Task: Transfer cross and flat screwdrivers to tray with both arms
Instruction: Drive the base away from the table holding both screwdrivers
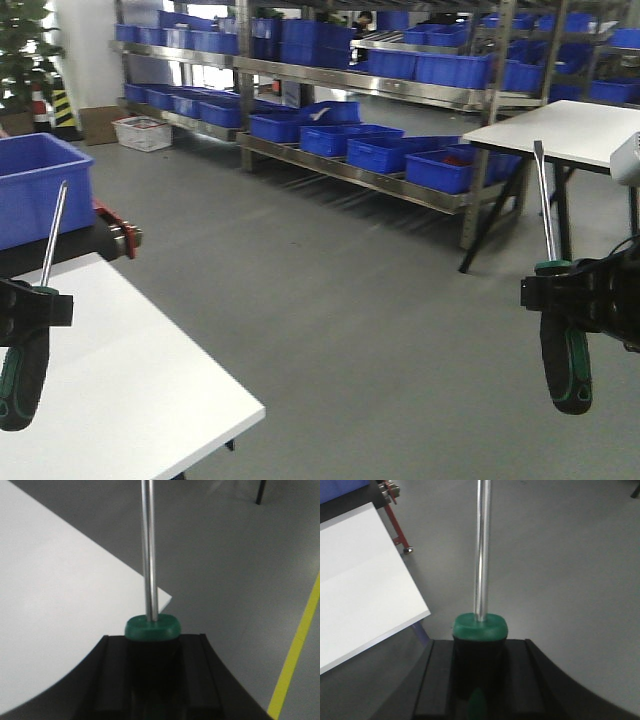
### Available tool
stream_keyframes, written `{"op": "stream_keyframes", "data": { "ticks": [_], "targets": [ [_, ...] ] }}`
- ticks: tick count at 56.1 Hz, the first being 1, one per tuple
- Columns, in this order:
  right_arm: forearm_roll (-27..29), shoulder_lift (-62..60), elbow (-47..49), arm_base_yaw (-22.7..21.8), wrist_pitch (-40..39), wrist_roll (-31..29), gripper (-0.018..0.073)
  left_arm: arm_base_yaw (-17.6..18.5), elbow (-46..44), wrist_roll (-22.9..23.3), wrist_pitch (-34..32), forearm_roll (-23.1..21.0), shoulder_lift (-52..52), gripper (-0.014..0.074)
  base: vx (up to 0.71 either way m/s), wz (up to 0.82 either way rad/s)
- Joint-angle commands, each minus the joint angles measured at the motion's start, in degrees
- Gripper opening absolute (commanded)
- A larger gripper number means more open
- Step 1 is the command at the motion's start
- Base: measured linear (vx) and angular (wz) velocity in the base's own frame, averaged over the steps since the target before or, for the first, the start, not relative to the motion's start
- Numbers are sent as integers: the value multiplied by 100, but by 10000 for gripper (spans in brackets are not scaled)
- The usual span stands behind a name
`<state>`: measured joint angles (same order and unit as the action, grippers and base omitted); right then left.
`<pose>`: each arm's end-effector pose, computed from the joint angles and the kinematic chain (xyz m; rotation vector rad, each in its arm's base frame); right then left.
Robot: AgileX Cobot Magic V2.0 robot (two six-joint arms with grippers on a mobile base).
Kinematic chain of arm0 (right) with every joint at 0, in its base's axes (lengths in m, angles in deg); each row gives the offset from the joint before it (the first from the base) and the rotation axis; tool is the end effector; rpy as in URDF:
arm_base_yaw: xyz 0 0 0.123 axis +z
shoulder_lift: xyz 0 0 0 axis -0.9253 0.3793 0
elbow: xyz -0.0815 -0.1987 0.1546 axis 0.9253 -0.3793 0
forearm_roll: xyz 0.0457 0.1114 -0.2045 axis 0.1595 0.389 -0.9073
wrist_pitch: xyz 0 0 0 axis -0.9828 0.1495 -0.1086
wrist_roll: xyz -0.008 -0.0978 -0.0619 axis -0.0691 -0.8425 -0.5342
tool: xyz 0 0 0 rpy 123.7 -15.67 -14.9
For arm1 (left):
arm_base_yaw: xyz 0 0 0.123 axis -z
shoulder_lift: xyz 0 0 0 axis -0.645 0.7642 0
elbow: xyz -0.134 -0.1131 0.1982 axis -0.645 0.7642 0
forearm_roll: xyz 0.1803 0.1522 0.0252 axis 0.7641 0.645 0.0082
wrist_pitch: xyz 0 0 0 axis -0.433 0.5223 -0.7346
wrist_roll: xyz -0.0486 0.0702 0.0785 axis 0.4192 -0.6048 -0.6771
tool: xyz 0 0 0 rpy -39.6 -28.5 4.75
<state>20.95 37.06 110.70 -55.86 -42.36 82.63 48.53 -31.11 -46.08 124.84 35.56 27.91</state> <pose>0.2446 0.0591 0.3747 -0.1013 2.1137 0.2820 0.2613 -0.0534 0.3527 0.1028 2.1865 -0.2905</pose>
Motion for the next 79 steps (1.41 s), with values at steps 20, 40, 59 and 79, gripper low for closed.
{"op": "stream_keyframes", "data": {
  "ticks": [20,40,59,79],
  "targets": [
    [24,-131,155,0,-222,-74,-9,34,-197,56,-449,-92,-174,-1,1,-53],
    [24,-131,155,0,-222,-74,-9,34,-197,56,-449,-92,-174,-1,13,-48],
    [24,-131,155,0,-215,-74,-9,34,-197,56,-449,-92,-174,-1,20,-47],
    [24,-131,155,0,-221,-74,-9,34,-197,56,-449,-92,-174,-1,29,-40]
  ]
}}
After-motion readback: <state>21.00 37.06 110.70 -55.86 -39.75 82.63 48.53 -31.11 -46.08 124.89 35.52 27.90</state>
